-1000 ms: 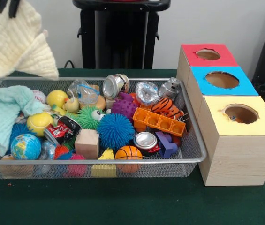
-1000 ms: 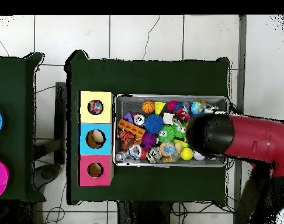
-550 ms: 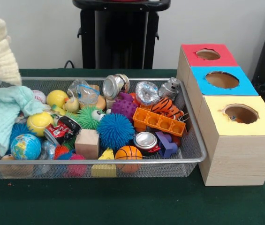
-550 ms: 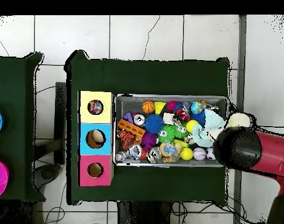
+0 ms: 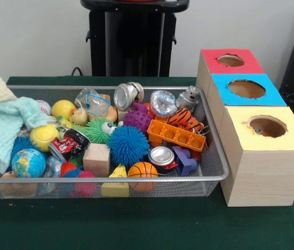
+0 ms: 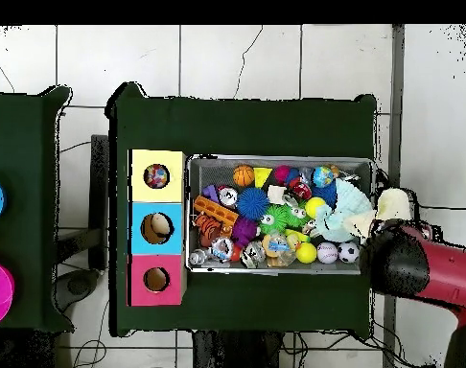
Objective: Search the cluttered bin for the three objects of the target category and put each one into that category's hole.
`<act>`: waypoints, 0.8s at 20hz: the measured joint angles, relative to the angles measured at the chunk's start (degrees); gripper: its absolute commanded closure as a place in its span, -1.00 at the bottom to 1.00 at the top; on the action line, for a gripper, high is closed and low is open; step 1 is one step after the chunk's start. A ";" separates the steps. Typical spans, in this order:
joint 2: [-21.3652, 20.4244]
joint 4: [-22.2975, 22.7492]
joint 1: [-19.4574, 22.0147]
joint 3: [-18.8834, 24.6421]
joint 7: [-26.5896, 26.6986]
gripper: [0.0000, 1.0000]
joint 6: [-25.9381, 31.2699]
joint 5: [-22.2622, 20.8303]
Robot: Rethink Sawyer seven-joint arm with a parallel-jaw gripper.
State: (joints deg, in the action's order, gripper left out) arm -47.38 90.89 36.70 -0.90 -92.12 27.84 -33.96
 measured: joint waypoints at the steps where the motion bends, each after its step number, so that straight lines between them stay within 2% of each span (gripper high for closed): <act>1: 0.35 0.30 -0.02 0.06 0.00 1.00 -0.91 -0.20; 9: 3.13 3.26 1.27 3.43 0.00 1.00 -6.98 -1.30; 16: 5.00 6.71 7.77 10.76 0.00 1.00 -10.69 -1.33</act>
State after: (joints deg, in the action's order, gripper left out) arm -42.38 97.60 44.48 9.86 -92.12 17.15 -35.29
